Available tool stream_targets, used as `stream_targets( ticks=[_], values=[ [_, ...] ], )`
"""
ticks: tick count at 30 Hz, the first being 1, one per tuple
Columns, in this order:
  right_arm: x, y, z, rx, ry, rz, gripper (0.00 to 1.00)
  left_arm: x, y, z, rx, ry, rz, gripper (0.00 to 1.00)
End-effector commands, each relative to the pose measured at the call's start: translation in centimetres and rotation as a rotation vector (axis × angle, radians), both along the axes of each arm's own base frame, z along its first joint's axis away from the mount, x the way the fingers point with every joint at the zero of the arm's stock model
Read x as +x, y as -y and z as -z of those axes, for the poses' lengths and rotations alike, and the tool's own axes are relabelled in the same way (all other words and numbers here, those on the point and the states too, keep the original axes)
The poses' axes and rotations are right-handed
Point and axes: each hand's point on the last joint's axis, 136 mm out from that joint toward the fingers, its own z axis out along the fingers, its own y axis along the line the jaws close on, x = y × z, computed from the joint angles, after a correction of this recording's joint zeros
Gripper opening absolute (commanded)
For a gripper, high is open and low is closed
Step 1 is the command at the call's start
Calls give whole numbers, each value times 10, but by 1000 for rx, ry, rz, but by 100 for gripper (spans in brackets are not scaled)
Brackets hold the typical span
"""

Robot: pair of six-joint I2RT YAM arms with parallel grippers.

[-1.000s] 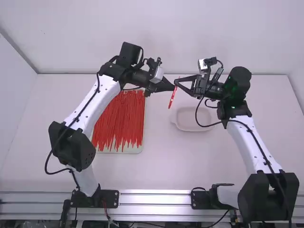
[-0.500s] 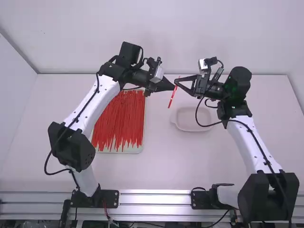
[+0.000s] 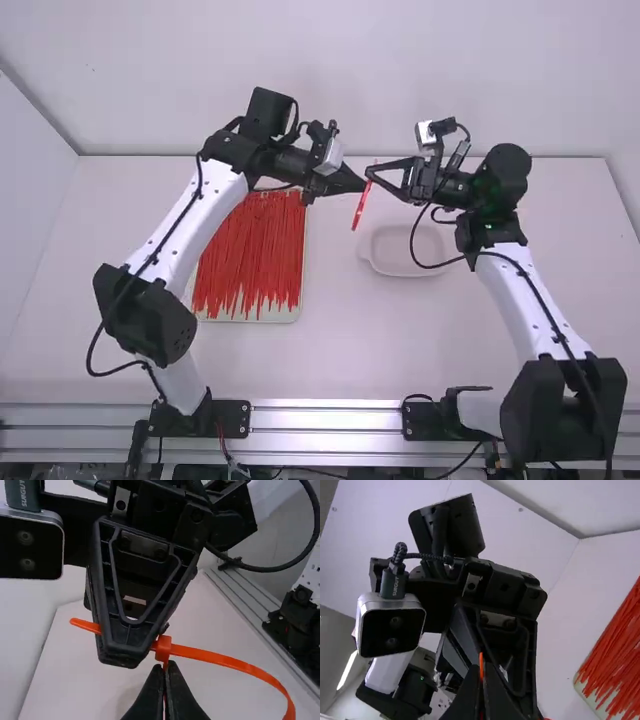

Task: Fasten the cable tie

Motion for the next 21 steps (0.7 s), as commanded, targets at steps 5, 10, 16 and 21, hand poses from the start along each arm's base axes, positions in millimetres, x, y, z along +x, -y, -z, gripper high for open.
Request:
stream_targets(
  ticks=[5, 10, 16, 21],
  values=[
    [-1, 4, -25, 35, 44, 25, 0, 14, -7, 23, 93, -23, -89, 2],
    [-3, 4, -31, 48, 56, 21, 0, 14, -4, 42, 101, -53, -84, 2],
    [-7, 5, -41, 69, 71, 16, 0, 20, -2, 81, 112, -175, -119, 2],
    [-8, 8, -45, 78, 78, 21, 0, 19, -4, 116, 122, -277, -149, 2]
  ],
)
